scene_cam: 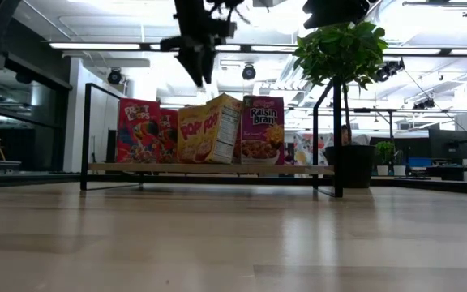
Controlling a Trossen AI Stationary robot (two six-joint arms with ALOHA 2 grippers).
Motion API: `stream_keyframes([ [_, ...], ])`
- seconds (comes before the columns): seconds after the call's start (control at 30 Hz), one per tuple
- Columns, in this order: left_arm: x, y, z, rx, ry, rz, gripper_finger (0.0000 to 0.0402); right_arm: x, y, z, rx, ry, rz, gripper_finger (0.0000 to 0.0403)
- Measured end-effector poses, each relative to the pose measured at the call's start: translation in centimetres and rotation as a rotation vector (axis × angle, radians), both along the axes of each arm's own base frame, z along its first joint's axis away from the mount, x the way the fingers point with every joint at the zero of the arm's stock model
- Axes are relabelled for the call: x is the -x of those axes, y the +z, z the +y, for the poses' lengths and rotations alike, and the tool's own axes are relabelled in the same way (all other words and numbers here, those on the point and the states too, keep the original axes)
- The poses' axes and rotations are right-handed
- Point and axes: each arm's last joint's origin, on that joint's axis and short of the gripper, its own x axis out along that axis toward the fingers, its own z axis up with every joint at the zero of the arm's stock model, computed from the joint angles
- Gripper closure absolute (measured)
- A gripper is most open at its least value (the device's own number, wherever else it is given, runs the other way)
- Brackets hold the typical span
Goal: Stack cereal on shelf
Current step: Adjust the bottom yellow cereal box on the shelf to align it with the other yellow cereal box
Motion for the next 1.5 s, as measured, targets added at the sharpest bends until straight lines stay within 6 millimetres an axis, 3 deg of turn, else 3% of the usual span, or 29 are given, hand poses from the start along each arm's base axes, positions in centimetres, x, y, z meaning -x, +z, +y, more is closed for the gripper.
stream_keyframes([
  [0.17, 0.6, 4.0, -1.6, -0.105, 0.04, -0.077, 0.0229, 0.0, 0.0, 0.0, 0.003, -0.004, -0.001, 0.0177],
  [0.3, 2.7, 8.8, -3.1, -0.109, 0.181, -0.336, 0.0249, 0.0, 0.1, 0.0, 0.0, -0.004, -0.008, 0.0177],
  [0.4, 5.0, 10.9, -3.9, -0.02, 0.331, -0.504, 0.0289, 0.0, 0.0, 0.0, 0.0, -0.004, -0.007, 0.0177],
  [0.5, 7.7, 11.4, -4.7, 0.076, 0.435, -0.588, 0.0359, 0.0, 0.0, 0.0, 0.0, -0.004, -0.007, 0.0177],
  [0.6, 10.0, 10.0, -6.4, 0.102, 0.492, -0.609, 0.0391, 0.0, 0.0, 0.0, 0.0, -0.003, -0.007, 0.0177],
  [0.83, 14.0, 2.1, -12.4, 0.058, 0.632, -0.672, 0.0401, 0.0, 0.0, 0.0, 0.002, -0.002, -0.006, 0.0177],
  [0.97, 14.2, -2.8, -15.4, 0.106, 0.7, -0.603, 0.0401, 0.0, 0.0, 0.0, 0.006, 0.0, -0.005, 0.0177],
  [1.1, 12.7, -6.2, -17.9, 0.071, 0.697, -0.531, 0.0401, 0.0, 0.0, 0.0, 0.009, 0.0, -0.005, 0.0177],
  [1.3, 11.4, -8.0, -20.3, -0.139, 0.629, -0.674, 0.0401, 0.0, 0.0, 0.0, 0.008, -0.001, -0.005, 0.0177],
  [1.5, 11.1, -8.4, -20.3, -0.138, 0.725, -0.771, 0.0401, 0.0, 0.0, 0.0, 0.009, -0.003, -0.005, 0.0177],
])
